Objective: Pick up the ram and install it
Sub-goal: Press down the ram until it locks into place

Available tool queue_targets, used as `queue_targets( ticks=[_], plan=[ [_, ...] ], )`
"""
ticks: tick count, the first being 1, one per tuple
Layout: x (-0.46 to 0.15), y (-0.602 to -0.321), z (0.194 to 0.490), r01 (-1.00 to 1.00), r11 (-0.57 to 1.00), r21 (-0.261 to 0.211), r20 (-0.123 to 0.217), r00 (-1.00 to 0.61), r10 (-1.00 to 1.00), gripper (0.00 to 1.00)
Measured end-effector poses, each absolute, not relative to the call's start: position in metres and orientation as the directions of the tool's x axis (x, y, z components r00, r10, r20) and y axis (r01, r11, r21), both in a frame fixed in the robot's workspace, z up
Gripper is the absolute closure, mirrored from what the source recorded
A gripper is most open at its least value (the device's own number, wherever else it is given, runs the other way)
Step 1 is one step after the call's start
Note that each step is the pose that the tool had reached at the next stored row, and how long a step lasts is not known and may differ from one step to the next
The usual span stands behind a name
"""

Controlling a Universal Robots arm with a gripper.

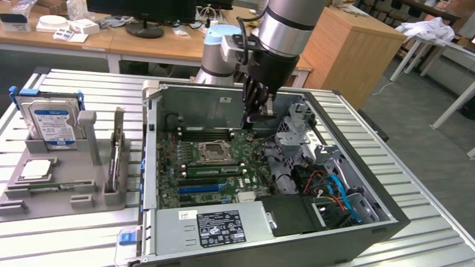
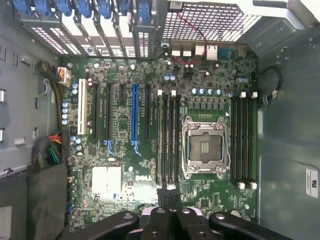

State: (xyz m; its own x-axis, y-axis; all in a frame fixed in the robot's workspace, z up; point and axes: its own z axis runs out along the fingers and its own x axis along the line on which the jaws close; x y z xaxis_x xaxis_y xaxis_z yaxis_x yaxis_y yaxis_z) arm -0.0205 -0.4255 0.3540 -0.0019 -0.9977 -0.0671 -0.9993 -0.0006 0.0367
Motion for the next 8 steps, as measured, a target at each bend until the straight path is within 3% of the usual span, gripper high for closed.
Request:
queue_targets(
  ticks=[8],
  plan=[
    [-0.0128,-0.4255,0.3540,-0.999,-0.001,0.037,-0.067,-0.002,-0.998,0.89]
  ],
)
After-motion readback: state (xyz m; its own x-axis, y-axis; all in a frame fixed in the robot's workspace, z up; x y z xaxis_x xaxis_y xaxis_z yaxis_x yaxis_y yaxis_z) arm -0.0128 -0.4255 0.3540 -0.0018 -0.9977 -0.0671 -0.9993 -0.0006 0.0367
